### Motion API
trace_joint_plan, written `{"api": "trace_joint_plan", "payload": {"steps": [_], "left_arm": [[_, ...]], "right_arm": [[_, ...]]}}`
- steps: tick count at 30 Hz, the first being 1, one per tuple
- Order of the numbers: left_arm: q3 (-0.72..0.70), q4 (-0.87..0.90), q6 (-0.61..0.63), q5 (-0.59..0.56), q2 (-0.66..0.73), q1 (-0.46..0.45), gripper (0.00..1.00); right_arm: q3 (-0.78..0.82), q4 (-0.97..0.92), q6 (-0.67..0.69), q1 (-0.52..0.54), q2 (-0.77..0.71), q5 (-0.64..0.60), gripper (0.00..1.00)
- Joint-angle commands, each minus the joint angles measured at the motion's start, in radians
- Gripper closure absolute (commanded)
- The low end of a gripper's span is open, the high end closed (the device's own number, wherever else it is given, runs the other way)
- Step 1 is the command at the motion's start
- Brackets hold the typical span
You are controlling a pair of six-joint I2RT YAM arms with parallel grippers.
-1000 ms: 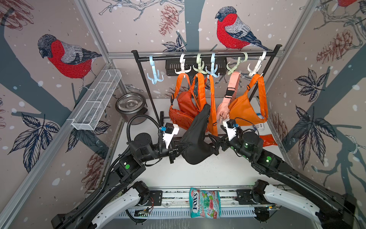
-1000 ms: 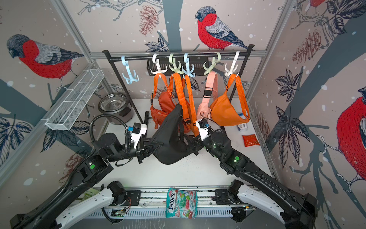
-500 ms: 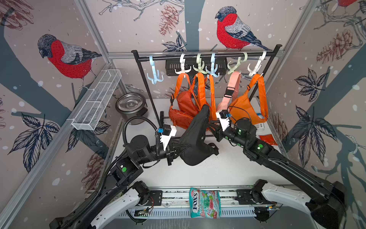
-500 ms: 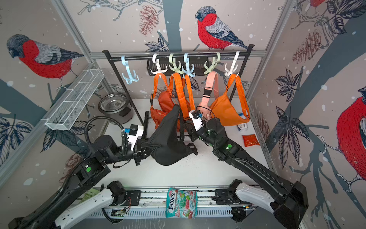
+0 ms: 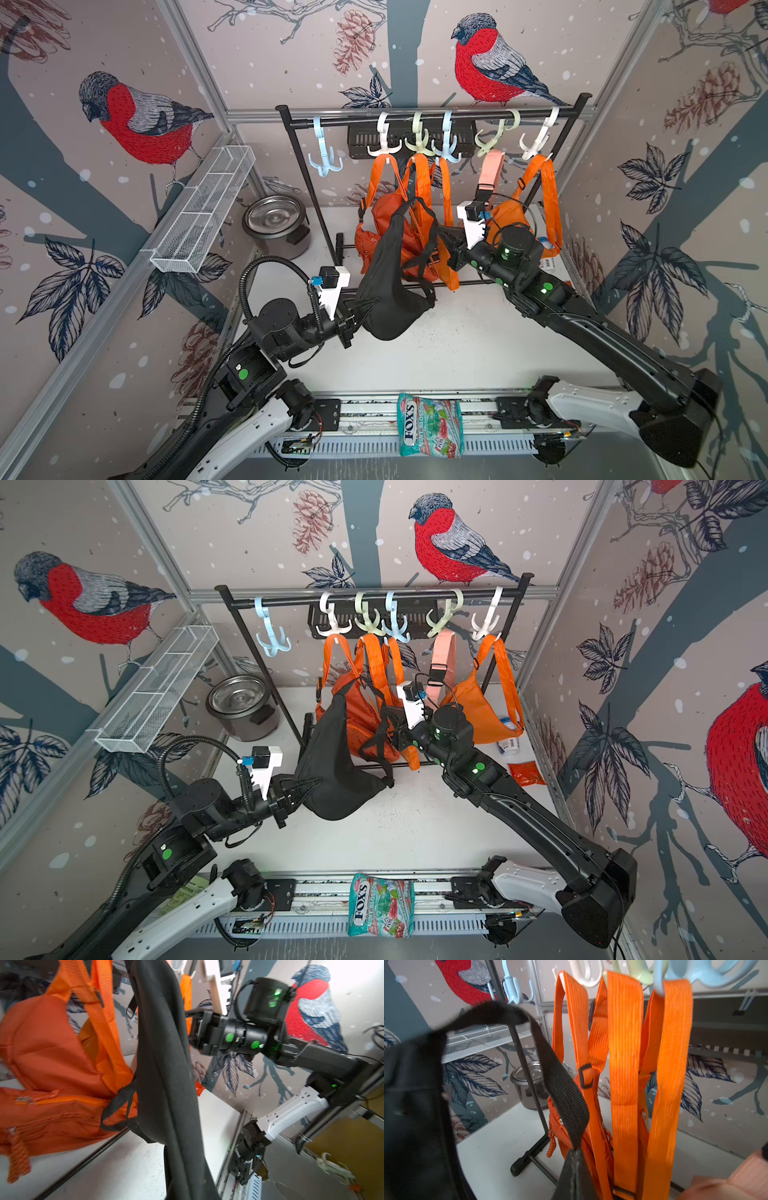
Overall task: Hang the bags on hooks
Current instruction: Hang the bag on the hook.
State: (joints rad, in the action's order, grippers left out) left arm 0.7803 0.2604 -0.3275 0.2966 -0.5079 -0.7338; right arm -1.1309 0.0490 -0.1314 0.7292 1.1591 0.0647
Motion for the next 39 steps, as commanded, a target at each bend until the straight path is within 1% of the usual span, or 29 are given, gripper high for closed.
{"api": "trace_joint_plan", "payload": {"steps": [1,4,5,8,14,18,23,28,32,39], "left_arm": [[0.003,0.018,-0.020,-0.163,0.023,0.002,1.00],[0.021,0.038,-0.031,-0.257,0.046,0.002,1.00],[0.026,0.043,-0.032,-0.283,0.056,0.003,1.00],[0.039,0.046,-0.035,-0.336,0.082,0.002,1.00],[0.061,0.060,-0.029,-0.390,0.098,0.002,1.00],[0.075,0.063,-0.018,-0.411,0.100,0.001,1.00],[0.093,0.042,0.012,-0.435,0.100,0.002,1.00],[0.125,0.031,0.037,-0.438,0.066,0.002,1.00],[0.140,0.022,0.029,-0.447,0.045,0.002,1.00],[0.163,0.017,0.026,-0.486,0.036,0.002,1.00]], "right_arm": [[-0.087,-0.001,0.002,0.019,0.041,-0.066,0.99],[-0.188,-0.010,0.016,0.049,0.089,-0.109,0.99],[-0.226,-0.015,0.023,0.059,0.136,-0.116,0.99],[-0.337,-0.030,0.047,0.098,0.216,-0.122,0.99],[-0.596,-0.097,0.117,0.167,0.402,-0.142,0.99],[-0.757,-0.134,0.128,0.171,0.508,-0.136,0.99],[-0.999,-0.189,0.139,0.174,0.653,-0.130,0.99],[-1.215,-0.225,0.141,0.171,0.798,-0.126,0.98],[-1.287,-0.189,0.133,0.169,0.867,-0.111,0.98],[-1.307,-0.079,0.101,0.151,0.915,-0.092,0.98]]}}
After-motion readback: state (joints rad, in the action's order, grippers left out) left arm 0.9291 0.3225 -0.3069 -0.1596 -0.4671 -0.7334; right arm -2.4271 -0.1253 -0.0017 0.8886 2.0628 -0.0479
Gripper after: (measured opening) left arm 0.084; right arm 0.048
